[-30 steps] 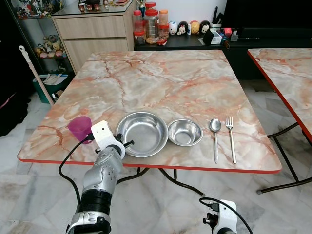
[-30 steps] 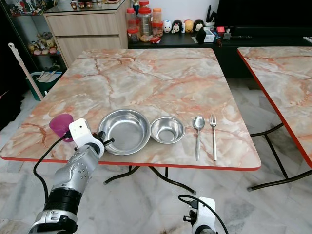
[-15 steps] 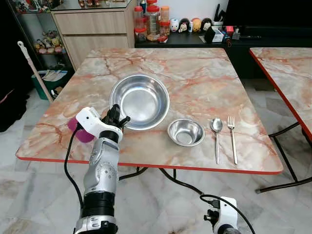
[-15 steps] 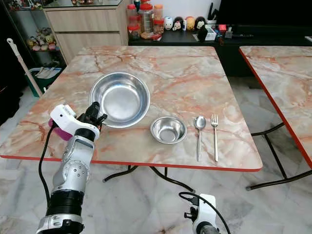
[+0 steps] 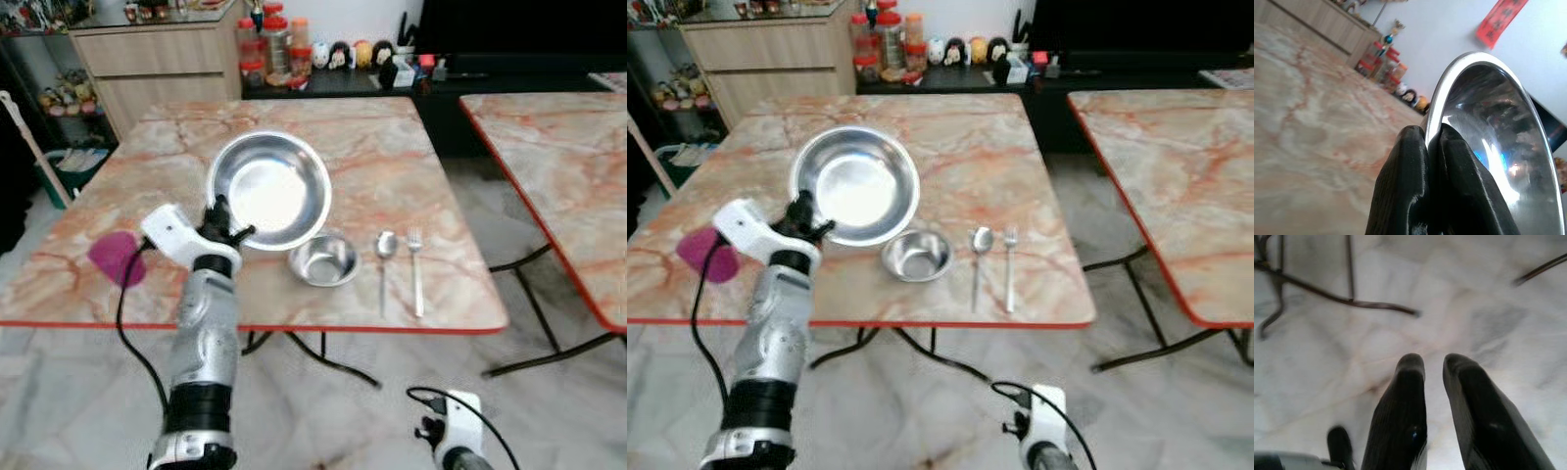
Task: Setting the table
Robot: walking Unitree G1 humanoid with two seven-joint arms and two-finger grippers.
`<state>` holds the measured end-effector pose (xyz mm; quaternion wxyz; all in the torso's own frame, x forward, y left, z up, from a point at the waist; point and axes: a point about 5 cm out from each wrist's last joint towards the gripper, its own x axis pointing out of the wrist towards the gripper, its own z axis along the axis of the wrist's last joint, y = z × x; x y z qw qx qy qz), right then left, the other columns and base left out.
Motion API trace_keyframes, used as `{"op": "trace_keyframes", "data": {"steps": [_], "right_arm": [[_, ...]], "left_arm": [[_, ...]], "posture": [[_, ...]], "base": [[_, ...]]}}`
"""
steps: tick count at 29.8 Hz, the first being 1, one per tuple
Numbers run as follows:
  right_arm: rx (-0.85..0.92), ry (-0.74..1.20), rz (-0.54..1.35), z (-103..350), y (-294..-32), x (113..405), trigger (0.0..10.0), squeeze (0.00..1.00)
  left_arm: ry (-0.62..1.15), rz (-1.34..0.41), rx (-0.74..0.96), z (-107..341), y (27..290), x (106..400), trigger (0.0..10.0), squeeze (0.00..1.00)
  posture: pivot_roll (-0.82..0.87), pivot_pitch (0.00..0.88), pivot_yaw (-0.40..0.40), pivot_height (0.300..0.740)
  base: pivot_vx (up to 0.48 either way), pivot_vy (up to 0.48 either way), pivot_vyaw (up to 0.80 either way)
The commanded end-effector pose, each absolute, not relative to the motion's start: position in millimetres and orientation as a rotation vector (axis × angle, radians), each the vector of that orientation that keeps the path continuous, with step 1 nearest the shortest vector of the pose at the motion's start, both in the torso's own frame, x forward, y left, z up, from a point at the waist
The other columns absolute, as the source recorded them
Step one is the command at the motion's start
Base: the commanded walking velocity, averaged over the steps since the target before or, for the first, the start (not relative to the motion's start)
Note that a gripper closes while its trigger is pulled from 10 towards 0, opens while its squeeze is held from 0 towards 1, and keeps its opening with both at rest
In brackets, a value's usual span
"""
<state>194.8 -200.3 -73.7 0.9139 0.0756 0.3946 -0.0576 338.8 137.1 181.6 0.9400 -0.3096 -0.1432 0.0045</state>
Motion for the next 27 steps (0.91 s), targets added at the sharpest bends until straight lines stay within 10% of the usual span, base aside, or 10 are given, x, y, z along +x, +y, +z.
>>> {"op": "trace_keyframes", "data": {"steps": [1,27], "right_arm": [[0.173,0.812,-0.107,-74,-193,197,10.0,0.0],[0.187,0.809,-0.116,-76,-191,193,10.0,0.0]], "left_arm": [[-0.334,0.046,-0.62,187,146,337,10.0,0.0],[-0.318,0.091,-0.569,177,158,328,10.0,0.0]], "posture": [[0.03,0.0,-0.002,0.74],[0.04,0.0,0.012,0.74]], "base": [[0.0,-0.48,0.0],[0.0,-0.476,0.0]]}}
